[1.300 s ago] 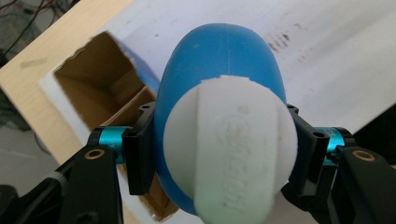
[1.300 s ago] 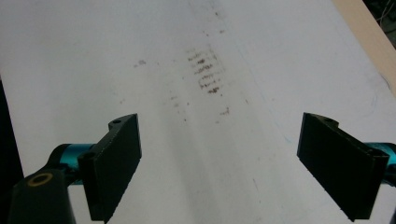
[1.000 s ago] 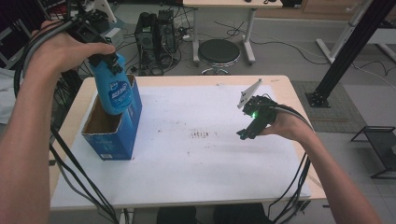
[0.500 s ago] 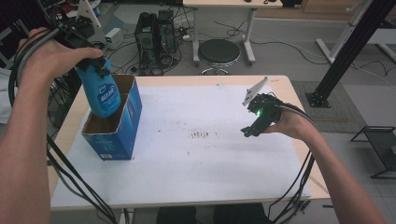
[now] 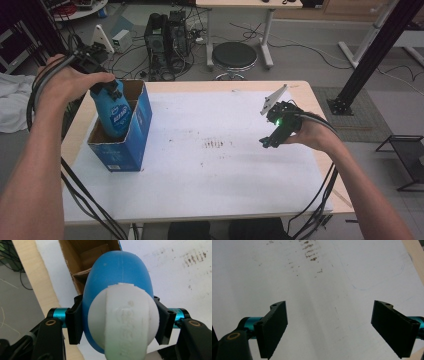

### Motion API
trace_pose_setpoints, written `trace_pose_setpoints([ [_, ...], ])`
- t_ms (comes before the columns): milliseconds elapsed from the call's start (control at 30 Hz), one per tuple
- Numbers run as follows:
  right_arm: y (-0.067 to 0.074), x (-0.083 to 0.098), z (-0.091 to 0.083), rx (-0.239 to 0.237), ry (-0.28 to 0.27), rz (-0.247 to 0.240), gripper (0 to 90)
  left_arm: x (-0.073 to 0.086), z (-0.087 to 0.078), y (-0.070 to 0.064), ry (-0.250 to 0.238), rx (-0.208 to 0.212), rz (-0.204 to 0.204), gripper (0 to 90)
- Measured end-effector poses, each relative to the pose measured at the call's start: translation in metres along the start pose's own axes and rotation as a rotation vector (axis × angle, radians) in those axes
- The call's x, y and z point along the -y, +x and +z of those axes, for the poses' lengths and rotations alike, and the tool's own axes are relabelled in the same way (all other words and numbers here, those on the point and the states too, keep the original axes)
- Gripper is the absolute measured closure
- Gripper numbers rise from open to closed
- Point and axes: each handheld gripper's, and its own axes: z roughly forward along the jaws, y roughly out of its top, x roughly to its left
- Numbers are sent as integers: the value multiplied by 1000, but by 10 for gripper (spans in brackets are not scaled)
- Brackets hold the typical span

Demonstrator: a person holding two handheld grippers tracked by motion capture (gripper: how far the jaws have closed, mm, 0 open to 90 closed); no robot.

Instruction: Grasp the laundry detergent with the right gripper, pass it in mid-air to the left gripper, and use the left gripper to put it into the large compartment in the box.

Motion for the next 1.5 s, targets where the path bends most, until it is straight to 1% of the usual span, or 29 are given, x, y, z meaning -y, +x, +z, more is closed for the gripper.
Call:
trace_pose_setpoints([
  [67, 1, 1, 1, -3, 12, 9, 129, 4, 10, 0, 1, 14, -1, 379],
  [133, 1, 1, 2, 3, 16, 10, 129, 6, 16, 2, 3, 22, 17, 379],
  [200, 2, 2, 3, 6, 20, 13, 129, 9, 22, 2, 3, 21, 22, 379],
  [267, 2, 3, 4, 5, 22, 10, 129, 11, 27, 3, 8, 24, 30, 379],
  [300, 1, 2, 5, 23, 12, -6, 129, 11, 30, 4, 17, 28, 43, 379],
  [333, 2, 2, 5, 27, 26, 9, 129, 12, 33, 4, 12, 33, 38, 379],
  [367, 3, 2, 5, 26, 24, 7, 129, 13, 35, 6, 24, 39, 53, 379],
  [400, 3, 1, 6, 27, 16, 0, 129, 14, 37, 6, 20, 41, 60, 379],
  [433, 4, 1, 6, 28, 17, 2, 130, 15, 41, 7, 18, 46, 58, 379],
  [533, 5, 0, 7, 28, 24, -3, 129, 16, 48, 7, 30, 47, 76, 379],
  [600, 5, 0, 8, 31, 24, -3, 129, 18, 54, 7, 22, 54, 74, 379],
  [633, 5, 1, 8, 30, 30, 10, 129, 19, 56, 7, 28, 52, 82, 379],
  [667, 5, 1, 9, 31, 25, 6, 129, 19, 58, 7, 31, 52, 93, 379],
  [700, 4, 1, 9, 32, 21, -2, 129, 19, 60, 6, 33, 59, 92, 379],
  [733, 0, 2, 11, 30, -7, -51, 129, 19, 63, 6, 37, 66, 96, 379],
  [767, 0, 2, 11, 30, -5, -50, 129, 20, 65, 5, 37, 69, 95, 379],
  [800, 0, 2, 11, 31, -4, -50, 129, 19, 66, 6, 44, 60, 118, 379],
  [900, 1, 3, 11, 32, -5, -53, 130, 20, 72, 5, 58, 75, 120, 379],
  [933, 1, 3, 11, 31, -7, -52, 129, 20, 73, 6, 64, 72, 139, 379],
  [1000, 1, 4, 11, 35, -8, -51, 129, 22, 77, 6, 54, 73, 126, 379],
  [1033, 1, 4, 11, 36, -10, -48, 129, 22, 78, 7, 68, 73, 144, 379],
  [1100, 1, 5, 11, 39, -9, -47, 129, 24, 82, 6, 59, 76, 132, 379],
  [1233, 1, 6, 12, 38, -5, -41, 129, 26, 89, 6, 60, 74, 172, 378],
  [1267, 1, 7, 13, 37, -5, -41, 130, 27, 91, 5, 54, 77, 164, 379],
  [1300, 0, 7, 13, 36, -4, -44, 129, 27, 92, 6, 66, 76, 183, 379],
  [1367, 1, 7, 14, 37, -5, -40, 129, 28, 94, 7, 63, 84, 182, 379],
  [1433, 1, 7, 13, 36, -4, -40, 129, 29, 96, 7, 60, 89, 193, 378],
  [1467, 1, 7, 13, 36, -4, -41, 129, 29, 97, 8, 64, 84, 210, 378],
  [1500, 1, 8, 13, 37, -4, -42, 129, 30, 99, 8, 61, 91, 203, 378],
])
